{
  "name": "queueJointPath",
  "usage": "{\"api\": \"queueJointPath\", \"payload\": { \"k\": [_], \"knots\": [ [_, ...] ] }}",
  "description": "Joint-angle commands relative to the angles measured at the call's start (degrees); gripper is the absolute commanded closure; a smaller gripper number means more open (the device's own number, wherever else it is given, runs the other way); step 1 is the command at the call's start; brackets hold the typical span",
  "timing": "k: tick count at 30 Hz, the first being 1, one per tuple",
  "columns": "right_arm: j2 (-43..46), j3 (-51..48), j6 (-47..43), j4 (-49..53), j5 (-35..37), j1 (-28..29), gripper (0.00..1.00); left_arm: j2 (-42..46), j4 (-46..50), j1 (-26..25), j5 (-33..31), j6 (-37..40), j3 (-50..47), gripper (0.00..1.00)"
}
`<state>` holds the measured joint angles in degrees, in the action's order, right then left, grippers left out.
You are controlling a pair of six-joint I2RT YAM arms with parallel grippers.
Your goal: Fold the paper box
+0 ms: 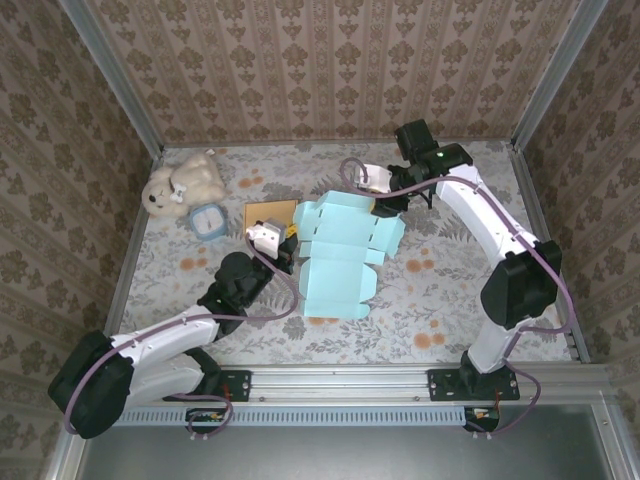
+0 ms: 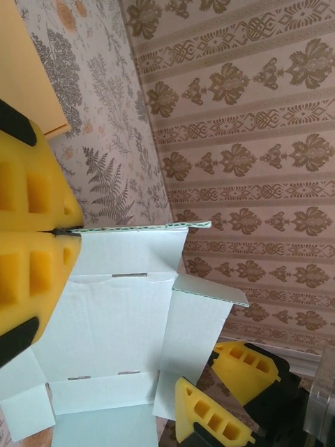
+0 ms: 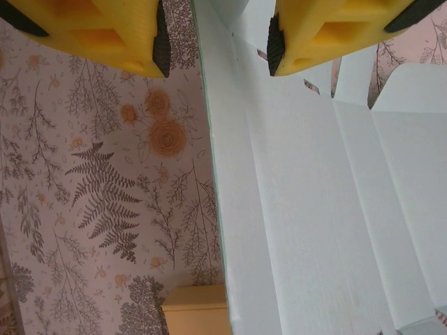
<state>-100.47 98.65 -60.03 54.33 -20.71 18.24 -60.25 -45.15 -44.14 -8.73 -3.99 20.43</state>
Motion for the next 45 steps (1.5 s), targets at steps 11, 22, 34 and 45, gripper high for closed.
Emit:
{"api": "queueJointPath", "payload": {
  "k": [11,22,34,45],
  "knots": [
    [-3.36,4.05,-3.37,9.47,-4.77,-1.04,0.67,-0.88,-4.78,0.38,0.38,0.80,-1.00,1.00],
    [-3.04,4.30,-4.04,11.32,-5.94,-1.43,0.85,-2.23,-4.86,0.55,0.10,0.63,-0.74,1.00],
    [-0.53,-0.02,-2.40,7.70,0.76,-1.37,1.00,9.77,25.08,0.94,-12.35,-21.09,5.79,0.80],
    [2.65,-5.95,-0.01,2.51,3.53,-1.24,1.00,9.22,29.61,-6.53,2.51,-31.14,10.64,0.85]
  ]
}}
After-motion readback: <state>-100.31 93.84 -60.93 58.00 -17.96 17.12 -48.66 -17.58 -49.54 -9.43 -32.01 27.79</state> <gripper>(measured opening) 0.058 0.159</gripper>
